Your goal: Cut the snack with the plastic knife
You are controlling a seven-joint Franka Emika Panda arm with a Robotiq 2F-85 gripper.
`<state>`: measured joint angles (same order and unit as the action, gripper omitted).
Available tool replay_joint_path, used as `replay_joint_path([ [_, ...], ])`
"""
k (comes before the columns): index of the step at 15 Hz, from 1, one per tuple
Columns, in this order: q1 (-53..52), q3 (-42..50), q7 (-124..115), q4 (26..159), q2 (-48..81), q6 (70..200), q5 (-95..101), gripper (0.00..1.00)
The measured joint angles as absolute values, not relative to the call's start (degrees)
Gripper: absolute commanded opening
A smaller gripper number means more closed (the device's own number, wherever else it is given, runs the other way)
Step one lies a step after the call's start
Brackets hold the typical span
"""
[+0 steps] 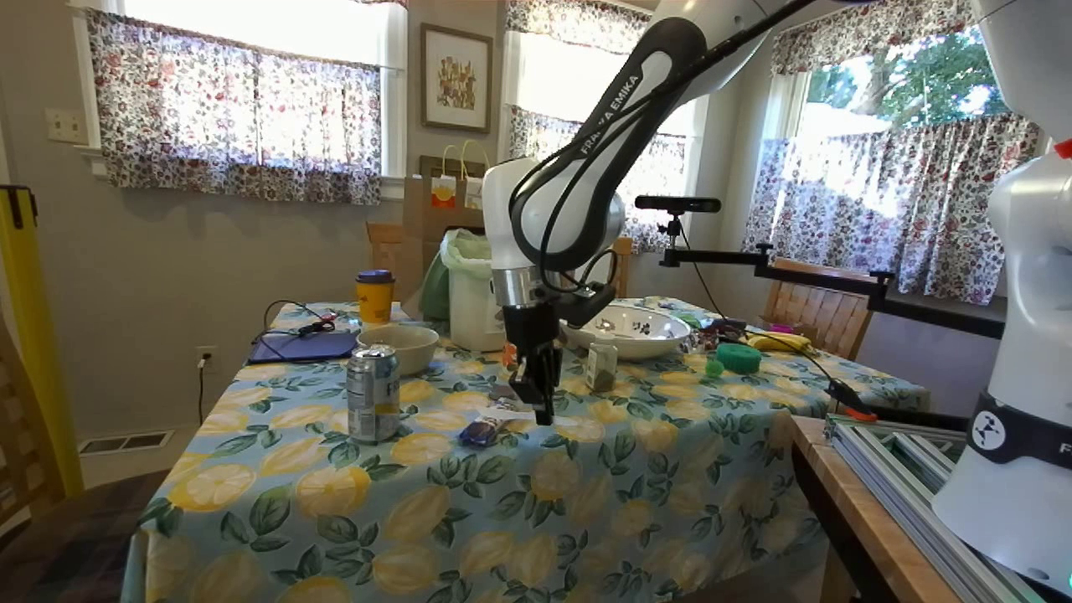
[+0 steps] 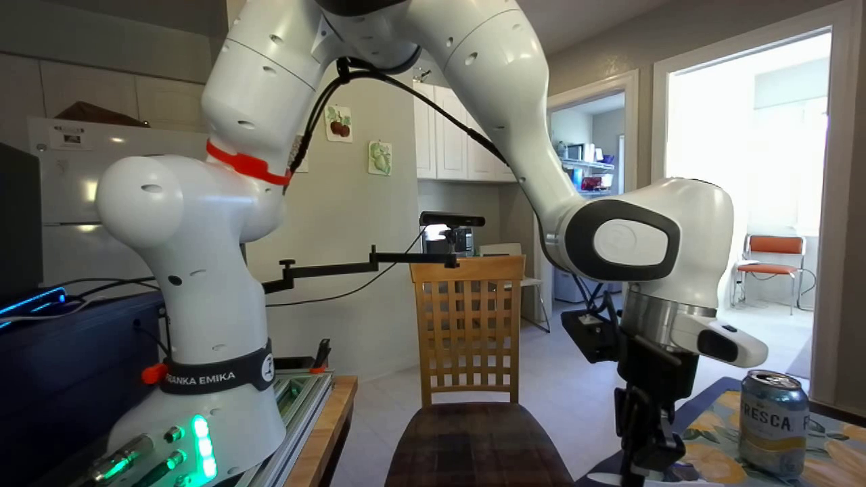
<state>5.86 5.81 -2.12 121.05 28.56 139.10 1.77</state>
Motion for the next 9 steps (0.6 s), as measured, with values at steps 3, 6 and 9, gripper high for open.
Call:
replay_joint_path([
  [3, 5.7, 5.79, -2.12, 120.71, 28.57, 138.79, 1.77, 0.01],
  [6, 5.27, 5.79, -2.13, 120.12, 28.72, 138.79, 1.77, 0.01],
  [9, 5.02, 5.79, -2.18, 118.67, 29.77, 138.79, 1.83, 0.01],
])
